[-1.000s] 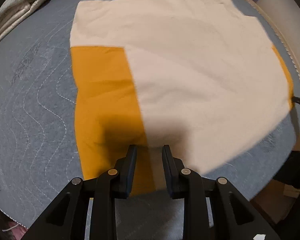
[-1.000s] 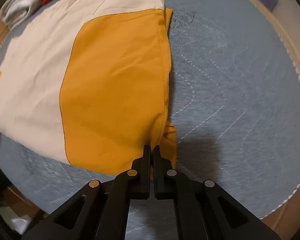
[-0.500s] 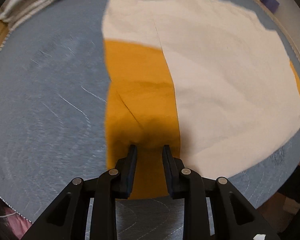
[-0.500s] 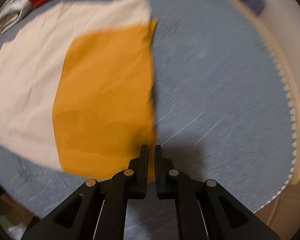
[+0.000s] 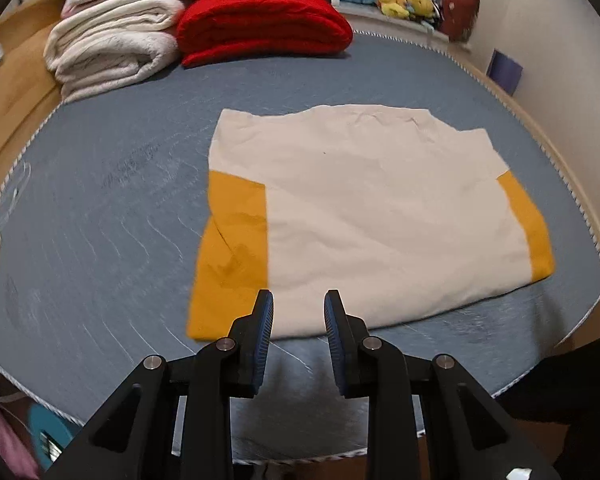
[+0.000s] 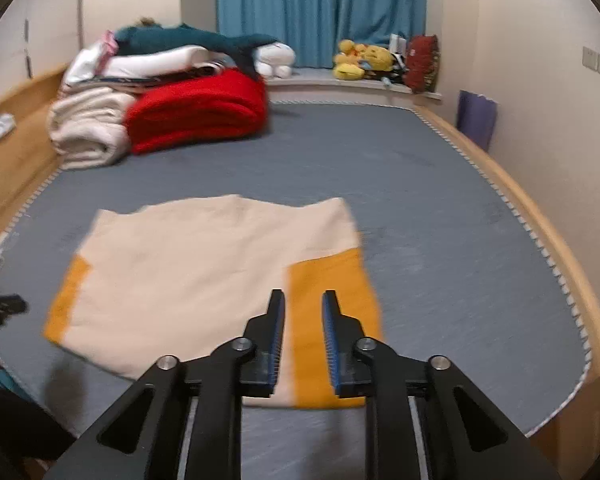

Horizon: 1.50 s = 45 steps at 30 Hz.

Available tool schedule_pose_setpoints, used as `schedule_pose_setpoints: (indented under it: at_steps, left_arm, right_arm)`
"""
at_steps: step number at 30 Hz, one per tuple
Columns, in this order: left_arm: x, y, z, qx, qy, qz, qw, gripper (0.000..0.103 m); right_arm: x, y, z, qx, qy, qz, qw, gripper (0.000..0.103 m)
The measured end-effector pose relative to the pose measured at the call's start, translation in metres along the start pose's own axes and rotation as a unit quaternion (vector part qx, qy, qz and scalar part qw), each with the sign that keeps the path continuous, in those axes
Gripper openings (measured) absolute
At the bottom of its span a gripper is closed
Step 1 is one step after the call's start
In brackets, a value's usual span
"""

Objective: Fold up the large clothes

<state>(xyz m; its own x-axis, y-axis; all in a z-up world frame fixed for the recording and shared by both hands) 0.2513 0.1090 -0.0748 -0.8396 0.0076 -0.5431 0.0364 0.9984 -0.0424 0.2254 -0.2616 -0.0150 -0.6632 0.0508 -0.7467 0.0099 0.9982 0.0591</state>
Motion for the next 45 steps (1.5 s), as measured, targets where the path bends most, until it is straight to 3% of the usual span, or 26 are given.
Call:
schedule_pose_setpoints:
  at_steps: [3,7,9,12,14,16,18,24,28,30,34,37,38,39,40,41,43,45]
  left_arm:
    - [0.015,0.004,0.013,0.003,0.002,-0.029,0.9996,0.024]
    - [0.030,0.010,0.033,0.009,0.025,-0.060,0.9978,0.024]
    - [0.033,0.018,0.045,0.044,0.041,-0.097,0.9934,0.024]
    - [0.043,0.028,0.069,0.119,0.079,-0.187,0.9719,0.028]
    - [0.049,0.038,0.083,0.133,0.097,-0.230,0.9594,0.041]
    - [0.057,0.052,0.097,0.145,0.110,-0.289,0.9399,0.052]
    - [0.062,0.066,0.108,0.154,0.113,-0.340,0.9209,0.054]
    - [0.079,0.097,0.134,0.162,0.083,-0.458,0.8700,0.054]
    - [0.071,0.102,0.136,0.177,0.030,-0.488,0.8542,0.054]
    - [0.068,0.101,0.139,0.182,0.006,-0.497,0.8488,0.054]
    - [0.060,0.098,0.144,0.188,-0.034,-0.497,0.8465,0.052]
    - [0.056,0.100,0.151,0.199,-0.043,-0.498,0.8427,0.033]
    - [0.057,0.102,0.151,0.208,-0.050,-0.501,0.8388,0.020]
    - [0.056,0.102,0.150,0.216,-0.056,-0.498,0.8377,0.015]
    - [0.052,0.102,0.147,0.217,-0.062,-0.491,0.8412,0.013]
    - [0.046,0.101,0.137,0.210,-0.071,-0.472,0.8531,0.011]
    - [0.035,0.098,0.120,0.206,-0.088,-0.449,0.8648,0.010]
    - [0.028,0.100,0.104,0.208,-0.100,-0.440,0.8678,0.010]
  right_arm:
    - [0.025,0.012,0.004,-0.022,0.006,0.011,1.000,0.028]
    - [0.055,0.008,0.045,-0.007,0.047,0.014,0.999,0.028]
    - [0.053,0.011,0.052,-0.013,0.043,0.014,0.999,0.028]
    - [0.054,0.004,0.066,-0.006,0.056,0.007,0.998,0.028]
    - [0.055,0.003,0.070,-0.015,0.065,0.012,0.998,0.028]
    - [0.052,0.003,0.070,-0.019,0.065,0.008,0.998,0.028]
    - [0.051,0.006,0.072,-0.027,0.064,0.001,0.998,0.028]
    - [0.056,0.018,0.077,-0.051,0.081,-0.021,0.995,0.028]
    - [0.059,0.027,0.080,-0.066,0.087,-0.032,0.993,0.028]
    - [0.059,0.033,0.082,-0.074,0.091,-0.033,0.993,0.028]
    - [0.060,0.045,0.085,-0.089,0.095,-0.034,0.991,0.028]
    - [0.060,0.057,0.088,-0.104,0.100,-0.031,0.989,0.028]
    - [0.061,0.063,0.090,-0.108,0.101,-0.030,0.989,0.028]
    - [0.061,0.068,0.092,-0.111,0.103,-0.030,0.988,0.028]
    - [0.061,0.072,0.093,-0.113,0.103,-0.031,0.988,0.028]
    - [0.061,0.079,0.096,-0.118,0.105,-0.031,0.987,0.028]
    - [0.061,0.089,0.099,-0.122,0.107,-0.034,0.986,0.028]
    - [0.061,0.103,0.105,-0.127,0.110,-0.041,0.985,0.028]
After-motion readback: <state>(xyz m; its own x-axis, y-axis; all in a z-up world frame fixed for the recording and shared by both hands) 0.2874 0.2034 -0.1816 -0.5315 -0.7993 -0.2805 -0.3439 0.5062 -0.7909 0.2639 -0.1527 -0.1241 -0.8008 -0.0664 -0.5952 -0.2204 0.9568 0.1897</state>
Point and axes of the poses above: each gripper's, at about its wrist camera, not at the fingertips, and z roughly the way its jaws point, y to its left, x to its underside, the point moved 5 cm from there along z, roughly the way its jaws point, and after that the axes turned 3 degrees about z, right-handed, at the moved point
